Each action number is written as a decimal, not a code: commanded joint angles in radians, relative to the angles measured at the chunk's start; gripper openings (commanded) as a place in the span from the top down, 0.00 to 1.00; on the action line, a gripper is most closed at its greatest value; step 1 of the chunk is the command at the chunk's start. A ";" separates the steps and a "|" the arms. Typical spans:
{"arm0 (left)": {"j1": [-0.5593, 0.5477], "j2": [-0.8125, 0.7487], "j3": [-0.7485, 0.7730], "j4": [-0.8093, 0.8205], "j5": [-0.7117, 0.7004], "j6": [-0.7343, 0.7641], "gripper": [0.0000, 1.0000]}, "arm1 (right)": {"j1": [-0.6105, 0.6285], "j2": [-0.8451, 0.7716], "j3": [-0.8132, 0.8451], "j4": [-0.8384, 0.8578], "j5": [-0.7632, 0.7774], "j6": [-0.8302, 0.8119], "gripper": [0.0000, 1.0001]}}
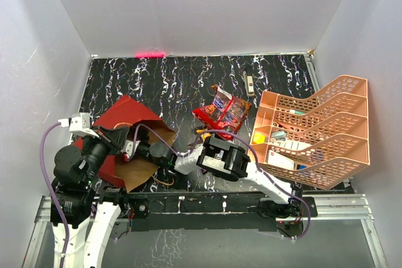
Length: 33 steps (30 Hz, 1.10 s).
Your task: Take the snacks out of the paper bag
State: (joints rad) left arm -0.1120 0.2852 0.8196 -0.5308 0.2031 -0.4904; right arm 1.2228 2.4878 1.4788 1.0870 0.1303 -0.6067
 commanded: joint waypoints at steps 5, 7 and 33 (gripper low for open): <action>-0.005 0.016 0.052 0.067 0.076 -0.034 1.00 | -0.019 0.102 0.303 -0.199 0.139 0.185 0.19; -0.005 0.011 0.041 0.076 0.093 -0.048 1.00 | -0.028 0.125 0.348 -0.251 0.141 0.225 0.15; -0.029 -0.022 -0.006 -0.026 -0.037 0.065 1.00 | -0.055 0.042 0.291 -0.686 0.185 0.567 0.63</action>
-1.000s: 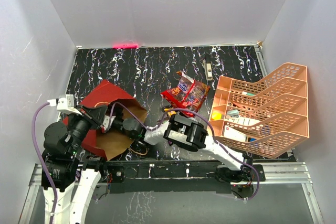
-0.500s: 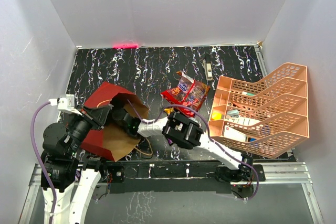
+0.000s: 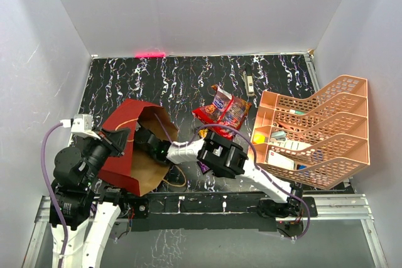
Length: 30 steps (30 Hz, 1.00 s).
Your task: Take the snacks out of the paper bag
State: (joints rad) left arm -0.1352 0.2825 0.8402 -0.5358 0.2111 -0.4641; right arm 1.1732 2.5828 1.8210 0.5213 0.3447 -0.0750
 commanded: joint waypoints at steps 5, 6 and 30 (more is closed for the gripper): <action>-0.006 -0.032 -0.051 -0.010 -0.053 0.037 1.00 | -0.005 -0.139 -0.150 -0.073 -0.054 0.031 0.79; -0.006 -0.034 -0.055 -0.010 -0.056 0.035 1.00 | -0.003 -0.158 -0.177 -0.061 -0.053 0.030 0.81; 0.006 -0.044 -0.075 0.004 -0.071 0.028 1.00 | 0.101 -0.559 -0.738 0.296 -0.010 -0.061 0.93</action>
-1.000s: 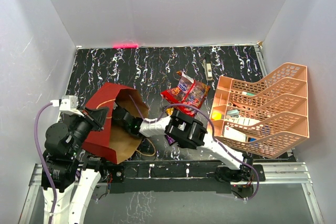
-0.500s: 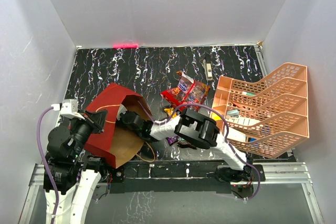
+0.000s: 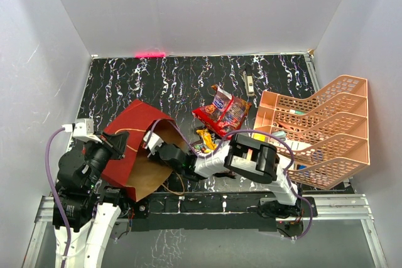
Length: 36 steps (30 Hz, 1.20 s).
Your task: Take the snacks out of the paper bag
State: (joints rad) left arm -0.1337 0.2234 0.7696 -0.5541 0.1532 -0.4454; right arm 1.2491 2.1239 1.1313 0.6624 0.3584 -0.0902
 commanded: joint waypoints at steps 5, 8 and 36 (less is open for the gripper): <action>0.005 0.004 -0.005 0.024 -0.011 0.008 1.00 | 0.070 -0.206 -0.180 0.231 -0.009 -0.059 0.93; 0.005 0.000 -0.005 0.019 -0.012 0.007 1.00 | 0.086 -0.312 -0.277 0.203 0.013 -0.045 0.93; 0.005 -0.029 -0.013 0.031 -0.001 0.008 1.00 | -0.088 -0.856 -0.616 -0.482 0.435 0.448 0.77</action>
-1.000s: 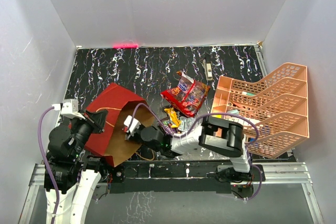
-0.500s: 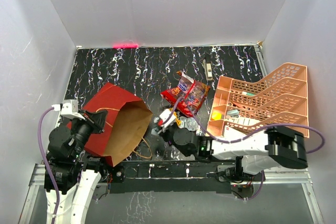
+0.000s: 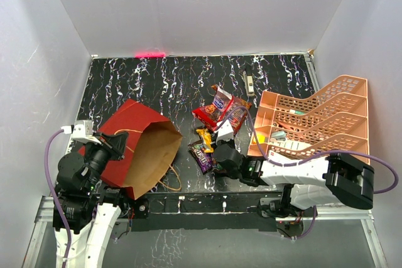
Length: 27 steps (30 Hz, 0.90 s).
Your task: Take the snacks out of the paper bag
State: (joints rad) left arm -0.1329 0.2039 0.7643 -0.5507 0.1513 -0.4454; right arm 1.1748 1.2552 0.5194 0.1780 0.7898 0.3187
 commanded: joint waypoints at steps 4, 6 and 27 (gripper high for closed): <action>0.004 -0.005 -0.008 0.030 0.001 0.008 1.00 | -0.014 -0.006 0.019 -0.037 -0.023 0.005 0.59; 0.004 -0.003 -0.009 0.029 0.001 0.008 1.00 | -0.014 -0.029 0.031 -0.039 -0.057 -0.032 0.56; 0.004 0.016 -0.004 0.025 0.002 0.010 1.00 | 0.128 0.492 0.382 0.596 -0.617 -0.403 0.57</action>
State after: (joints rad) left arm -0.1329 0.2073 0.7624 -0.5491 0.1520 -0.4454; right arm 1.2789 1.6302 0.8055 0.5053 0.2687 0.0101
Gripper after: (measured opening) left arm 0.007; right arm 0.454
